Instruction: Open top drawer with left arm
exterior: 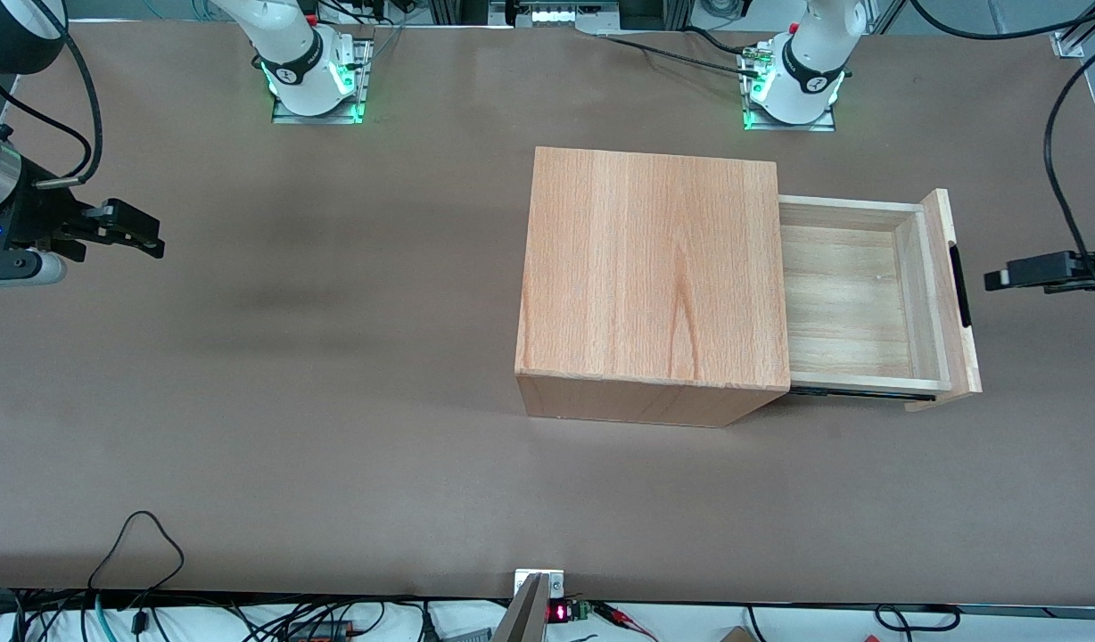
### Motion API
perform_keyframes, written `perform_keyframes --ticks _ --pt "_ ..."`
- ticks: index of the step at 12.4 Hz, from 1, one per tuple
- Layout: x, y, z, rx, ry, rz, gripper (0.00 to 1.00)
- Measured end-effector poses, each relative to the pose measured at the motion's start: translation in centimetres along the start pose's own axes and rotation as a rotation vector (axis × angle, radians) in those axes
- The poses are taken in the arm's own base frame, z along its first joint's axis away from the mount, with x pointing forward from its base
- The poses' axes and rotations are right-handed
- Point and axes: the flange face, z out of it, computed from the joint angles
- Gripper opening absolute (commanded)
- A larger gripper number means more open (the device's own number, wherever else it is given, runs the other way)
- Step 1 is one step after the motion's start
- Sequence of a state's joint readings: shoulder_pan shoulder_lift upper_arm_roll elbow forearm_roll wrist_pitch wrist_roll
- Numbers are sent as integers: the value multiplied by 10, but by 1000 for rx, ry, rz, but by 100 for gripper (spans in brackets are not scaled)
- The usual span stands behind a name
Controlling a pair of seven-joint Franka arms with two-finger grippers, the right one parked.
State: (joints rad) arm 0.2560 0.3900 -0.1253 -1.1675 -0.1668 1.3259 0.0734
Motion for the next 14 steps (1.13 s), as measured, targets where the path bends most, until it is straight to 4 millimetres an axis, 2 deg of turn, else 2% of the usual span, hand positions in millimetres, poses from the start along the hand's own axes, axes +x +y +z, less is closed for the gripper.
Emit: perform_keyframes --ticks 2,6,7,10,11,14 --pt "0 25 2 47 -6 19 100" --pt "-11 51 -10 70 16 45 100" --pt "-16 66 -15 88 24 60 100" --pt "-43 132 -24 189 56 77 100" --pt "-52 142 -27 201 72 78 100" --pt "-69 132 -25 209 101 60 100"
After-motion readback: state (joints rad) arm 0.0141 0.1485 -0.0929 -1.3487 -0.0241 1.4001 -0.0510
